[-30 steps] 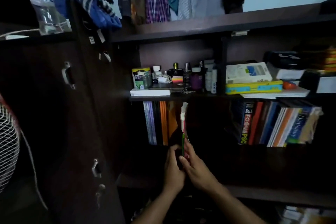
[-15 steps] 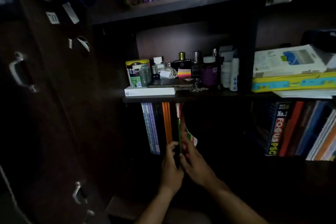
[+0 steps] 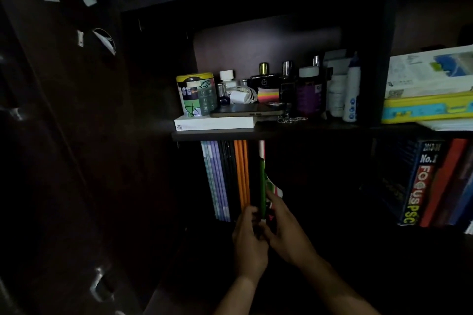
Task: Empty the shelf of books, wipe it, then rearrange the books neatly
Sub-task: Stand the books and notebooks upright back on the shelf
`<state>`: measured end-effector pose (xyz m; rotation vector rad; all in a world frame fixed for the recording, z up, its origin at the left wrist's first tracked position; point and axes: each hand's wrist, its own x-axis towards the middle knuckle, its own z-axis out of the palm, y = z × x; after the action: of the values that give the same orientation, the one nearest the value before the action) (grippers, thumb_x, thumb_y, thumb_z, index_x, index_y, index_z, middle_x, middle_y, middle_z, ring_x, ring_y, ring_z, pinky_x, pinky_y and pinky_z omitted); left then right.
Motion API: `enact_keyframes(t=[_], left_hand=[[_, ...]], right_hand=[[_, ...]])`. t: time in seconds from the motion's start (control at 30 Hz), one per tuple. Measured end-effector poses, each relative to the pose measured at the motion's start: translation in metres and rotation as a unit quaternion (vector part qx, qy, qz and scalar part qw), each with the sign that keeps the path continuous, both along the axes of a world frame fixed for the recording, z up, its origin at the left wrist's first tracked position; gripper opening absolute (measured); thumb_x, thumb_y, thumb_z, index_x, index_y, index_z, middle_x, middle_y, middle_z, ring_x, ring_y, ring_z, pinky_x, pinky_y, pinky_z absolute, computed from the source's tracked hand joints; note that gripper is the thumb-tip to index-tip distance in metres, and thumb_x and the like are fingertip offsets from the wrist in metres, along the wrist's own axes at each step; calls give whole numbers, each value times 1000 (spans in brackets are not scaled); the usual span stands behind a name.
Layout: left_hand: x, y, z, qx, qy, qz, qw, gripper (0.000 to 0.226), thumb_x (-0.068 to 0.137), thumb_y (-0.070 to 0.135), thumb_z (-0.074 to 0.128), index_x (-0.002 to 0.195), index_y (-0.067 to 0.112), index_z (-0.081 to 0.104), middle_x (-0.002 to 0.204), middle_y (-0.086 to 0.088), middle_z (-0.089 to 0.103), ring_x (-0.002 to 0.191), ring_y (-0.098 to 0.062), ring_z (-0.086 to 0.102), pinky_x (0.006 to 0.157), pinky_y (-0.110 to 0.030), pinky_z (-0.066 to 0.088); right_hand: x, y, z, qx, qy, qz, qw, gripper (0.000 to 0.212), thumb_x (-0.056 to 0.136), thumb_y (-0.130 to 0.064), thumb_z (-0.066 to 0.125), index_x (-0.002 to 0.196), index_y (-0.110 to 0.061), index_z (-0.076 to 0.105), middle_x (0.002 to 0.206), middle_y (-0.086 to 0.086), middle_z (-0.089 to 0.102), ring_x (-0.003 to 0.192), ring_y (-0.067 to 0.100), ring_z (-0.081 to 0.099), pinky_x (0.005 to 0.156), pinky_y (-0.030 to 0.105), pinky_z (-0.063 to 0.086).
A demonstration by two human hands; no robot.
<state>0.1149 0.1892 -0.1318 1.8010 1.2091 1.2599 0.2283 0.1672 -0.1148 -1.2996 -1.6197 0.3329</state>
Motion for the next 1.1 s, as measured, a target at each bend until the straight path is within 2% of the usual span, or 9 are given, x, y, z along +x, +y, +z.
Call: enact_keyframes(t=[0.1,0.2,0.27,0.4,0.63,0.77,0.9,0.93,1.1], left_hand=[[5,2,-3,2,5,11,1000,37,95,6,60,118,35,58,117,12,61,105,0,62,90,-27,56],[9,0,0,-7,-18,28,999,34,94,6,63,104,38,56,112,11,54,100,-6,63,83,-19,54],[8,1,1,0,-24,60,998,43,90,10,70,114,41,51,120,14,45,109,-7,59,92,-26,53],[9,4,0,11,-33,77,996,69,93,13,67,147,42,34,145,16,32,133,-8,48,106,-36,50],[8,6,4,-11,-43,106,993,85,91,-4,59,146,51,27,152,10,34,138,-12,45,111,-40,46],[1,9,16,-2,-129,215,968,95,85,7,73,155,42,19,162,11,17,150,-18,23,120,-44,30],[-2,26,27,-33,-175,143,974,88,89,61,59,153,59,0,168,17,5,154,-14,12,123,-48,22],[-2,29,27,-40,-159,142,976,83,89,64,55,152,61,0,167,17,6,153,-15,14,122,-49,23],[-9,42,19,-60,-139,164,975,84,96,37,63,153,58,5,164,12,19,149,-23,27,118,-50,32]], right_hand=[[0,2,-3,1,3,-14,1000,72,97,-7,59,153,-41,27,148,-20,42,132,-13,41,108,15,41],[2,5,-5,-3,-1,-32,999,69,97,-6,58,151,-40,31,145,-17,41,127,-17,41,100,2,36],[4,6,-6,-11,-11,-30,999,72,94,-2,57,149,-40,31,144,-16,41,127,-17,40,100,1,34],[4,18,-1,-18,-17,-7,1000,76,90,-1,58,148,-40,29,145,-15,41,130,-13,40,108,18,42],[3,55,0,-14,6,-13,1000,78,86,-9,69,147,-37,29,143,-8,47,131,4,49,107,41,48],[10,54,-6,4,36,-7,999,76,84,-16,78,144,-33,36,142,-11,49,129,-10,45,110,28,44],[15,55,-4,1,175,39,984,92,75,-17,87,145,-39,32,142,-26,45,128,-11,48,105,15,43],[16,56,-3,-10,196,55,979,97,73,-21,86,148,-42,28,144,-29,42,129,-13,46,103,12,41],[12,62,-6,-69,98,109,987,113,80,-21,84,152,-47,0,136,-56,25,125,-33,27,97,-4,29]])
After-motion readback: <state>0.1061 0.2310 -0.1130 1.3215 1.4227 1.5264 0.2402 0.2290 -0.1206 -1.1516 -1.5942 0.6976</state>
